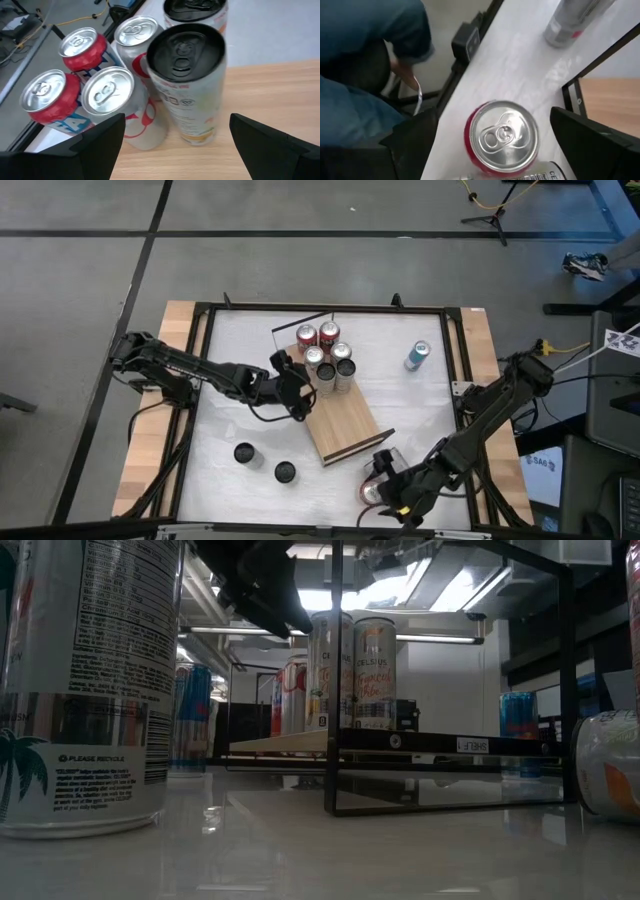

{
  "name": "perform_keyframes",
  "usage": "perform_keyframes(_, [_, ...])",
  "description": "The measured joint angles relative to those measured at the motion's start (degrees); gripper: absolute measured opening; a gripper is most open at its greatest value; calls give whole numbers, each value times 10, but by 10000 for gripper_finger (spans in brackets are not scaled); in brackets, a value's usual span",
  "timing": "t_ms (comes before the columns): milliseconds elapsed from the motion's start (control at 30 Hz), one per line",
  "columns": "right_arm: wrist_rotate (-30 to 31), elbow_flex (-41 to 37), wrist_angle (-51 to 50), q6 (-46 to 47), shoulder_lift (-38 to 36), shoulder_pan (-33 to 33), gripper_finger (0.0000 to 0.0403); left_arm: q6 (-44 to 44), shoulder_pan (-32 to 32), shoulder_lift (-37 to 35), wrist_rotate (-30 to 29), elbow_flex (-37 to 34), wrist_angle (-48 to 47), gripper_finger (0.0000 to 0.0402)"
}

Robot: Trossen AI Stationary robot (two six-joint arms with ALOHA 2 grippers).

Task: Place canned beverage on shelf
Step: Align the orange soda can with the other orange soda can

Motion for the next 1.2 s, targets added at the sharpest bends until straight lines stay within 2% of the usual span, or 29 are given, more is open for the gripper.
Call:
perform_keyframes(233, [22,0,-4,-2,37,0,381,-3,-14,0,8,0,0,352])
perform_keyframes(700, [0,0,-23,-3,87,-1,378,-4,-28,0,9,0,0,352])
perform_keyframes(800, [1,0,-22,-3,87,-1,360,-4,-28,0,8,0,-1,352])
perform_keyframes(1000, [0,0,-10,0,87,-1,290,-8,-28,0,8,0,0,352])
perform_keyframes(1200, [-1,0,2,5,87,-1,285,-30,-28,0,8,0,-1,352])
